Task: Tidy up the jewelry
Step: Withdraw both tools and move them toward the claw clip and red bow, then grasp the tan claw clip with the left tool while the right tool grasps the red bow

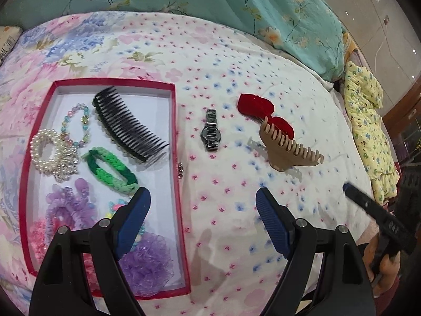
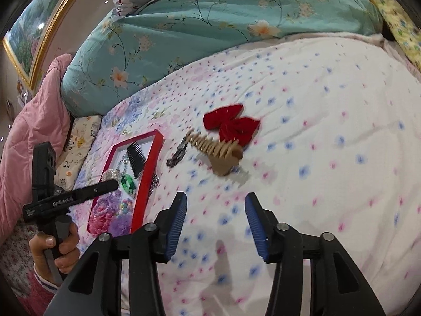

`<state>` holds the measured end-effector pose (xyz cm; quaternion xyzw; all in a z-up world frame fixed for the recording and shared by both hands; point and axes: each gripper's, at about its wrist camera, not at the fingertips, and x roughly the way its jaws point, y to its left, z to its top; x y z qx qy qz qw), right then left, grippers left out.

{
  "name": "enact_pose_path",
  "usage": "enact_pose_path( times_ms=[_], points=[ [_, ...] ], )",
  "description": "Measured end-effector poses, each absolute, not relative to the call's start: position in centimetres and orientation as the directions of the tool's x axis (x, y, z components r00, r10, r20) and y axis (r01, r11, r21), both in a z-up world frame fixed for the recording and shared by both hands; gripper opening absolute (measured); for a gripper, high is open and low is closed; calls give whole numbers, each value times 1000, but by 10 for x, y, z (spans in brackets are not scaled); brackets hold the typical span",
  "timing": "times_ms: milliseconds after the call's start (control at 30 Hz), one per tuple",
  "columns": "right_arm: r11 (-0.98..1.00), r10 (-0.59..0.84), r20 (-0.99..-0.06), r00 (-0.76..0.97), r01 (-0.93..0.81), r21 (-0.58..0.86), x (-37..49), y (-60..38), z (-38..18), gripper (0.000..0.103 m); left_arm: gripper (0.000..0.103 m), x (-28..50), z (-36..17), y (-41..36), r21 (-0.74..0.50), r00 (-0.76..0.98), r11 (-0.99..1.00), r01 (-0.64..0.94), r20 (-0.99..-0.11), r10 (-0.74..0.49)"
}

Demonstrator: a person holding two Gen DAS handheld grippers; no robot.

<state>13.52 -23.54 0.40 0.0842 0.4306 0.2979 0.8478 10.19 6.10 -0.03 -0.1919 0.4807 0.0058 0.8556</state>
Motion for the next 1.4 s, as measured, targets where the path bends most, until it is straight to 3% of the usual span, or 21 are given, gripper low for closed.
enact_pose_path(
  times_ms=[333, 567, 600, 633, 733, 1033, 1400],
  points=[
    [830, 514, -747, 422, -466, 307, 235, -212, -2, 49, 83, 121, -12, 35, -367, 514, 914, -171, -825, -235],
    [802, 530, -804, 268, -467, 373, 293, -180, -50, 45, 83, 137, -19, 24, -408, 494, 898, -165, -822, -283],
    [796, 540, -803, 252, -462, 391, 296, -178, -54, 36, 83, 140, -19, 22, -419, 494, 893, -162, -818, -294],
    [794, 546, -802, 245, -457, 401, 299, -175, -58, 20, 83, 144, -19, 18, -431, 495, 889, -157, -813, -307],
    [786, 548, -792, 268, -489, 379, 295, -171, -55, 9, 83, 157, -19, 6, -454, 484, 880, -138, -806, -340],
    [851, 511, -771, 380, -349, 392, 279, -240, -20, 8, 83, 210, -23, -29, -544, 452, 823, -163, -783, -428],
    [841, 541, -737, 405, -255, 478, 222, -303, -21, 8, 85, 242, -56, -42, -471, 371, 849, -240, -853, -368]
  ],
)
